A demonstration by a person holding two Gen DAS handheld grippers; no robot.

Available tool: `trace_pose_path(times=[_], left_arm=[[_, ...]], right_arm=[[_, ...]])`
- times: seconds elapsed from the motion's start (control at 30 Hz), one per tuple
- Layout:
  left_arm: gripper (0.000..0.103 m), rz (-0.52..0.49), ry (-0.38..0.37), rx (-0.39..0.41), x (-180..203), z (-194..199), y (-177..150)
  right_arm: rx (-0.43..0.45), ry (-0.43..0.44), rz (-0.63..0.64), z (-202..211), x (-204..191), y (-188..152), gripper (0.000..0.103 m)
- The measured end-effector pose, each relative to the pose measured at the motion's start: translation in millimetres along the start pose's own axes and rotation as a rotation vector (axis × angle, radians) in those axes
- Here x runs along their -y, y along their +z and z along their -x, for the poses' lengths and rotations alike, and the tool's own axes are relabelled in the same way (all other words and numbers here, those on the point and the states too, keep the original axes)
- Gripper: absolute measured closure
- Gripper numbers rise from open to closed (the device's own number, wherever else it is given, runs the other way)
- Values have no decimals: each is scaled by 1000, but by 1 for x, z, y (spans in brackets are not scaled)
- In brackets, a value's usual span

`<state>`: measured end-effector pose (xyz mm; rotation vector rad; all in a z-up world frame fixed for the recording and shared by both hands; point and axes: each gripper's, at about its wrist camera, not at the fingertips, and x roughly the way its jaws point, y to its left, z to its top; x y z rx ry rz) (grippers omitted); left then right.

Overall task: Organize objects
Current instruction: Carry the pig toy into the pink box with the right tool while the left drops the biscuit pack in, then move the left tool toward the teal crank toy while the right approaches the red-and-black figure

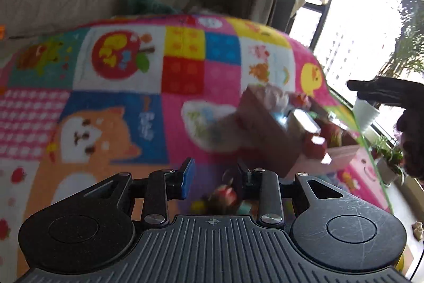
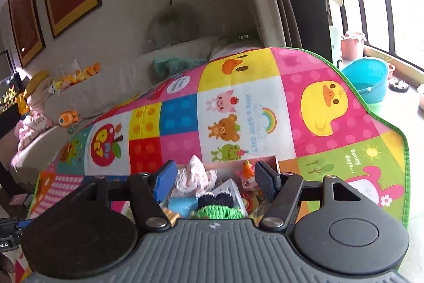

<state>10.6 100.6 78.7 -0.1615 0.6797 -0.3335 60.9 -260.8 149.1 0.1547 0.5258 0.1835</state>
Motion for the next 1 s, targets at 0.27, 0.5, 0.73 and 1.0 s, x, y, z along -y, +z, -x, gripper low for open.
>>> trace_pose_path(times=[0.27, 0.5, 0.73, 1.0], left_arm=[[68, 158, 195, -26, -38, -1, -31], [68, 74, 286, -19, -26, 13, -30], [68, -69, 260, -16, 3, 6, -36], [68, -119, 144, -47, 35, -12, -33]], right_arm=[[-161, 177, 396, -5, -143, -95, 31], [-290, 273, 450, -41, -209, -152, 9], [-339, 280, 451, -31, -190, -153, 65], [-328, 119, 428, -1, -126, -153, 65]])
